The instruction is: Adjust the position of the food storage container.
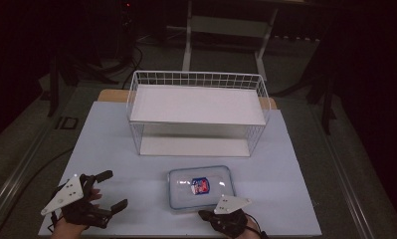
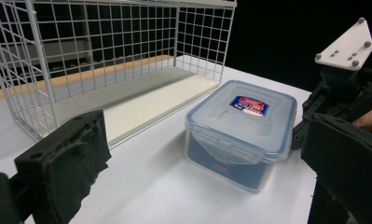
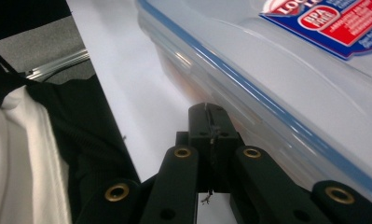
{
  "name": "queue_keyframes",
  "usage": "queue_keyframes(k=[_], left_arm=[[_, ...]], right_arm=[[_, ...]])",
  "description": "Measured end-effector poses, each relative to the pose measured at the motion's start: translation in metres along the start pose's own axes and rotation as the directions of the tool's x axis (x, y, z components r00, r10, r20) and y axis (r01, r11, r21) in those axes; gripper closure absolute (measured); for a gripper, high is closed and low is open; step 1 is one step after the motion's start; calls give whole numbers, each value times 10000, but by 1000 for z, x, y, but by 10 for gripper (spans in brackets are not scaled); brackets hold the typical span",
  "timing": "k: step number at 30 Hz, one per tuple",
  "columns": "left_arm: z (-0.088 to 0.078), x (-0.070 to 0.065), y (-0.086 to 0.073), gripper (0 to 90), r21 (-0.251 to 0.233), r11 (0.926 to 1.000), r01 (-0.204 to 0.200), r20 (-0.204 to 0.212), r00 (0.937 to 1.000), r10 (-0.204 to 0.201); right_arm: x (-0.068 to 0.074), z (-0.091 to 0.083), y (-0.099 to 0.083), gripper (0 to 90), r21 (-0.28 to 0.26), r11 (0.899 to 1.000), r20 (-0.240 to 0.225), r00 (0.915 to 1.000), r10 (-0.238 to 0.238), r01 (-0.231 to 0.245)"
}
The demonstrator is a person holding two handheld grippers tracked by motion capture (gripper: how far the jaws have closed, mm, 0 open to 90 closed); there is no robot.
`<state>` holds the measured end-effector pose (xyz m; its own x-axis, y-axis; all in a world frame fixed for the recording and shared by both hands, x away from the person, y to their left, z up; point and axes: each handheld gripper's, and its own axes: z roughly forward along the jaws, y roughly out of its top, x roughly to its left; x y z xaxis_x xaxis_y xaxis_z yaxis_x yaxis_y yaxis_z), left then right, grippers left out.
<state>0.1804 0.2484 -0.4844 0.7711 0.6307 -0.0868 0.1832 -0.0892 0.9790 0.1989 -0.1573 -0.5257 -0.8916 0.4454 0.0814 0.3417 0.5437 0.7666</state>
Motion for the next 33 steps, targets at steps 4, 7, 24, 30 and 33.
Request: queue_keyframes(k=[4,7,24,30,33], left_arm=[[0,1,0,8,20,10000,-9,-8,10000,9],[0,1,0,8,27,10000,-18,-6,10000,18],[0,0,0,8,34,10000,-49,45,10000,49],[0,1,-1,8,38,10000,-39,66,10000,38],[1,0,0,8,67,10000,-55,77,10000,55]], right_arm=[[0,8,5,899,-54,9998,101,9998,-176,177],[-3,12,8,899,-92,9998,179,9997,-172,174],[-19,23,18,899,-151,9997,597,9980,-199,208],[-28,24,19,899,-227,9997,755,9971,45,-28],[-29,24,21,899,-207,9997,887,9960,-71,89]])
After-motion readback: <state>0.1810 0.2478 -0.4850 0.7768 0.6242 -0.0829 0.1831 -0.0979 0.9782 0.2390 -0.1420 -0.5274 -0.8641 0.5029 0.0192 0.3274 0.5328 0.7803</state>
